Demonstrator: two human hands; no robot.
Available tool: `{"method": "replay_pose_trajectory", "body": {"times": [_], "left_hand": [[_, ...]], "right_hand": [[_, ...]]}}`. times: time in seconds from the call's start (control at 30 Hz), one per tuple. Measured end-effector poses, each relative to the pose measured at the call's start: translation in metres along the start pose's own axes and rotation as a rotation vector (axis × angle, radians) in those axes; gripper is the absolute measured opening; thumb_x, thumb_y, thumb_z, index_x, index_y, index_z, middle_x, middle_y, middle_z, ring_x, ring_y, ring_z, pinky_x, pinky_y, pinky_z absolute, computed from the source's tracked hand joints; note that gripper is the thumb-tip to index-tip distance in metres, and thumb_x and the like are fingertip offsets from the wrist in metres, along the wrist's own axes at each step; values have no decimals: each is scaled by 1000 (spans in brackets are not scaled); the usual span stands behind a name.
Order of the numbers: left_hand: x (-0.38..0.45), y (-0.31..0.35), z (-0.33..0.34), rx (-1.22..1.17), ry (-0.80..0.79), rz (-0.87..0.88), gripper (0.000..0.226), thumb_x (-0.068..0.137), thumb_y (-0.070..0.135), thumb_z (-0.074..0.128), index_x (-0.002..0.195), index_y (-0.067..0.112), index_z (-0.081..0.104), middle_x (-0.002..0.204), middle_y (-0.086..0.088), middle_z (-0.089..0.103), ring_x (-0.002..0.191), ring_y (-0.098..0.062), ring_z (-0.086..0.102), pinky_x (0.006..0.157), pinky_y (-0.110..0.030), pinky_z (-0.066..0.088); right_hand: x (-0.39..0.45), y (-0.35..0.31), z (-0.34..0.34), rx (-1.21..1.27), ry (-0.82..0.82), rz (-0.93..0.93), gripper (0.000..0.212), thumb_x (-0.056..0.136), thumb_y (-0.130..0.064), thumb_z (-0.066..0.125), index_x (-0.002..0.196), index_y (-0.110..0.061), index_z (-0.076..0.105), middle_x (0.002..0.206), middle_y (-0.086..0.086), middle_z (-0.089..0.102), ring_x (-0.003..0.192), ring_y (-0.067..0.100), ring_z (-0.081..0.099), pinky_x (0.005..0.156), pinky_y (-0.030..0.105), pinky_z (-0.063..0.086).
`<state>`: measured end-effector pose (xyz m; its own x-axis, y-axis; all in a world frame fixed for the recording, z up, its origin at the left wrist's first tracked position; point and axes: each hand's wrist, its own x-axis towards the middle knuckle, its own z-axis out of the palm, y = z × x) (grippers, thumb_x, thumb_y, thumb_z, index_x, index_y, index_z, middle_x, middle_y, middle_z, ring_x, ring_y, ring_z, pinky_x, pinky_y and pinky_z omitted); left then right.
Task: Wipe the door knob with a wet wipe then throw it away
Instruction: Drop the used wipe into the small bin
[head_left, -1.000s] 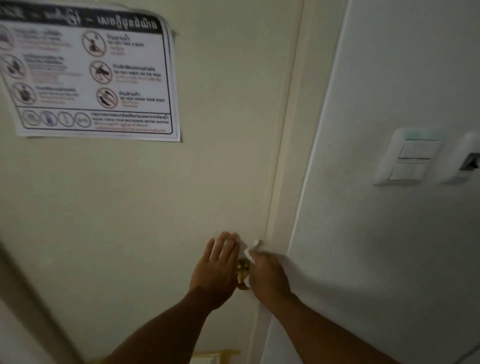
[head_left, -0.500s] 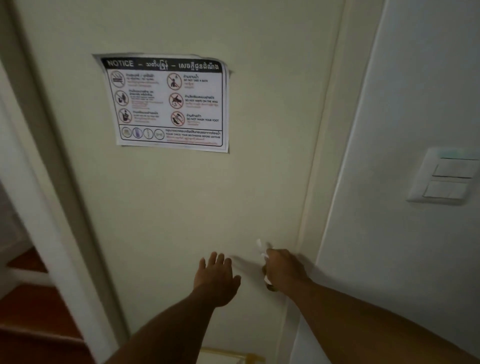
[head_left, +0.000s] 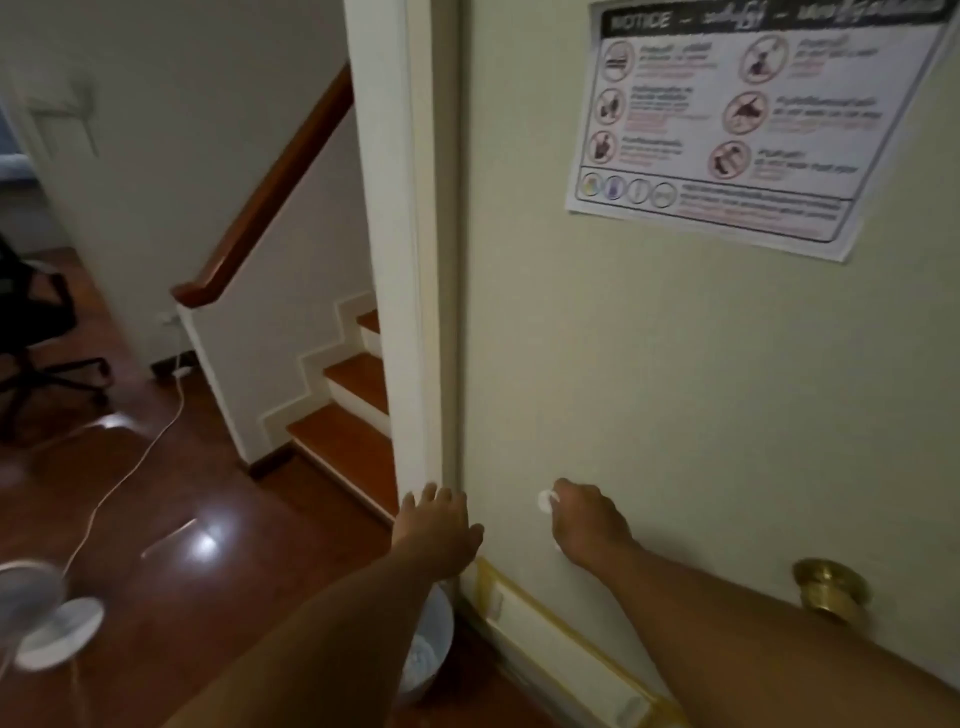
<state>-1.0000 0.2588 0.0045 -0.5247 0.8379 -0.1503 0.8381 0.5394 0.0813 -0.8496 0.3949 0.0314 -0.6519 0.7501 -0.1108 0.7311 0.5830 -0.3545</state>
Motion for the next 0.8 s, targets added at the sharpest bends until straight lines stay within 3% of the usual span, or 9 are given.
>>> {"method": "replay_pose_trajectory", "body": {"times": [0.1, 0.2, 0.27, 0.4, 0.53, 0.67, 0.8], "left_hand": [[-7, -73, 9, -54, -4, -88, 59, 98, 54, 35, 140, 15, 44, 146, -8, 48, 139, -28, 36, 114, -51, 30], [-16, -135, 18, -100, -26, -185, 52, 96, 52, 39, 134, 17, 49, 142, -6, 52, 137, -29, 39, 113, -51, 30], [-21, -168, 26, -132, -46, -255, 50, 96, 50, 42, 131, 17, 51, 140, -7, 53, 136, -29, 39, 113, -50, 31], [-33, -211, 50, -196, -125, -368, 57, 98, 50, 41, 141, 13, 45, 150, -9, 45, 145, -31, 29, 118, -50, 25], [-44, -236, 75, -222, -192, -439, 62, 100, 47, 41, 149, 10, 37, 158, -10, 36, 149, -31, 22, 120, -49, 20], [-53, -258, 104, -278, -235, -533, 54, 100, 44, 41, 144, 13, 43, 154, -11, 41, 145, -31, 30, 119, -50, 25], [-60, -271, 127, -287, -295, -611, 60, 101, 46, 43, 149, 13, 36, 157, -11, 37, 148, -31, 26, 121, -51, 22]], "right_hand": [[22, -57, 37, 47, -83, -13, 27, 104, -27, 40, 116, -9, 57, 119, 18, 64, 107, 36, 64, 80, 33, 47], [39, -111, 73, 141, -162, 31, 48, 104, -41, 33, 126, -5, 55, 129, 21, 61, 113, 36, 61, 93, 36, 50], [48, -143, 95, 167, -199, 66, 59, 105, -47, 27, 135, -3, 53, 135, 21, 57, 118, 35, 58, 88, 31, 43], [64, -181, 135, 133, -343, 9, 39, 107, -20, 31, 123, 2, 58, 126, 23, 61, 112, 37, 59, 93, 40, 49], [88, -193, 189, 10, -390, -60, 21, 98, -22, 57, 110, -7, 66, 110, 14, 68, 87, 26, 63, 76, 35, 55], [107, -201, 228, -55, -414, -124, 10, 96, -8, 58, 105, -10, 62, 107, 12, 64, 97, 30, 63, 84, 34, 53], [130, -202, 268, -90, -473, -143, 22, 97, -12, 58, 118, -9, 63, 117, 17, 67, 104, 35, 66, 88, 40, 58]]}}
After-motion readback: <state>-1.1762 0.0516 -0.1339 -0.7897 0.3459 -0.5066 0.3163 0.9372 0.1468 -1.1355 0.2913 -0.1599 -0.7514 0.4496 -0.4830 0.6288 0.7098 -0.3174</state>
